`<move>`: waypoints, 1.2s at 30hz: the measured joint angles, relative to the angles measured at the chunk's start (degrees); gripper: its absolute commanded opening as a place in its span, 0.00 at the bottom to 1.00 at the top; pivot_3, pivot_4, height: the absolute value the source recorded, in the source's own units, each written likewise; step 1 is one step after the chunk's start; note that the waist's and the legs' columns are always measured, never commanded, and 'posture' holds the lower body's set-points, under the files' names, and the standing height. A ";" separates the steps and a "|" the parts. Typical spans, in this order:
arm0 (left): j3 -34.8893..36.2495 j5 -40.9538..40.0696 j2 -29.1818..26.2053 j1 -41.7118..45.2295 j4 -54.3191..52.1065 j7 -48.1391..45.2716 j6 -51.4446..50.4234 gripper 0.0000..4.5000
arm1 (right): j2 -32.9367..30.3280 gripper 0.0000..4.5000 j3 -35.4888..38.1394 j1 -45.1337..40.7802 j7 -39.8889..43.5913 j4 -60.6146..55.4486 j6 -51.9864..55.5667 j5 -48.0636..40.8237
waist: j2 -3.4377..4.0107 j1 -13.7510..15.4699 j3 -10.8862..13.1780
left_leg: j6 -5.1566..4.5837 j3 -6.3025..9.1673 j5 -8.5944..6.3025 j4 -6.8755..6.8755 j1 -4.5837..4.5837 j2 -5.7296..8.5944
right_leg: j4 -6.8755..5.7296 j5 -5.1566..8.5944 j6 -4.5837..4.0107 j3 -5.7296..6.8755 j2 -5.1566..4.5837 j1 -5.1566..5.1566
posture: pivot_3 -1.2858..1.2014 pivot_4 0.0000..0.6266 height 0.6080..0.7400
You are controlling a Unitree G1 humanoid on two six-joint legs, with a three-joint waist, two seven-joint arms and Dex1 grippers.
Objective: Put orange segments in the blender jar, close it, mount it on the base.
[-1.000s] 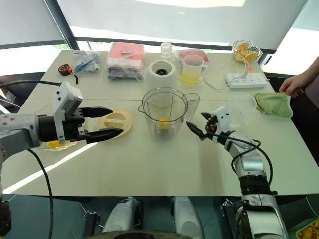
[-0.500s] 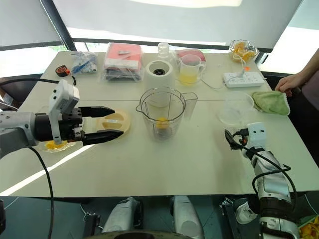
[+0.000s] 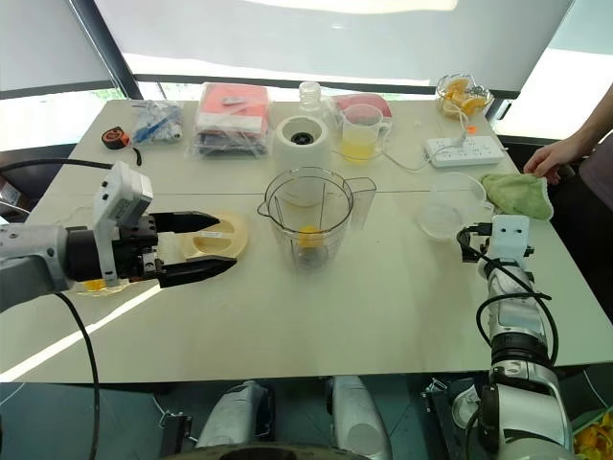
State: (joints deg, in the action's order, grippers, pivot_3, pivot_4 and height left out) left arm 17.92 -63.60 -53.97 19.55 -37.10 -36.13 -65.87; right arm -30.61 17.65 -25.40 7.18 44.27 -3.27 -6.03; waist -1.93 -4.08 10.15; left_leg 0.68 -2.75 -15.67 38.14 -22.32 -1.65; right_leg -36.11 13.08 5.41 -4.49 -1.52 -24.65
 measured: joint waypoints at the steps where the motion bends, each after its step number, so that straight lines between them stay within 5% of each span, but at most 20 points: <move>1: 0.11 -0.37 -0.08 -0.32 -0.10 0.19 0.01 0.99 | 0.00 1.00 0.00 -0.30 -0.22 0.52 -0.54 0.13 | 0.00 0.00 0.00 | 0.00 0.00 0.00 0.00 0.00 0.00 | 0.00 0.00 0.00 0.00 0.00 0.00 | 0.52 0.24 1.00; 23: -1.34 -3.44 -0.83 -0.74 -0.25 4.95 1.26 0.99 | -1.39 1.00 -1.78 -13.42 -3.34 22.36 -10.27 3.00 | 0.00 -0.24 0.00 | 0.00 0.01 0.00 0.00 0.01 0.01 | 0.01 0.00 0.00 -0.05 0.01 0.00 | 0.52 0.24 1.00; 26: -1.33 -3.86 -0.89 -0.76 -0.30 5.68 1.43 1.00 | -1.35 0.80 -2.43 -14.46 -3.65 24.36 -11.05 3.71 | 0.00 -0.29 0.00 | 0.00 0.00 0.00 -0.01 0.01 0.01 | 0.01 0.00 0.00 -0.05 0.01 0.00 | 0.52 0.24 1.00; 32: -1.32 -4.47 -1.06 -0.98 -1.02 6.68 1.63 1.00 | -0.69 0.08 -3.71 -14.96 -3.81 25.92 -11.99 4.67 | 0.00 -0.27 0.00 | 0.00 0.02 0.00 -0.01 0.00 0.01 | 0.01 0.00 0.01 -0.05 0.00 0.00 | 0.52 0.24 1.00; 33: -1.32 -4.53 -1.06 -1.04 -1.19 6.79 1.66 1.00 | -0.68 0.01 -3.79 -14.99 -3.76 25.96 -12.07 4.71 | 0.00 -0.26 0.00 | 0.00 0.02 0.00 -0.01 0.00 0.01 | 0.01 0.00 0.01 -0.05 0.00 0.00 | 0.52 0.24 1.00; 36: -1.32 -4.54 -1.07 -1.16 -1.26 7.07 1.75 1.00 | -0.60 0.01 -3.77 -15.88 -3.60 25.97 -12.52 4.70 | -0.01 -0.20 0.00 | 0.00 0.03 0.00 0.00 0.00 0.02 | 0.02 0.00 0.01 -0.03 0.01 0.03 | 0.52 0.24 1.00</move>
State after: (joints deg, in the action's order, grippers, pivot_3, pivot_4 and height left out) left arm 16.60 -68.15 -55.04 18.39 -38.36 -29.06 -64.12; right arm -31.21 13.88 -41.28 3.58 70.24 -15.79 -1.33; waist -1.94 -4.28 10.15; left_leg 0.68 -2.72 -15.67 38.14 -22.32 -1.63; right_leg -36.10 13.08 5.41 -4.52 -1.51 -24.62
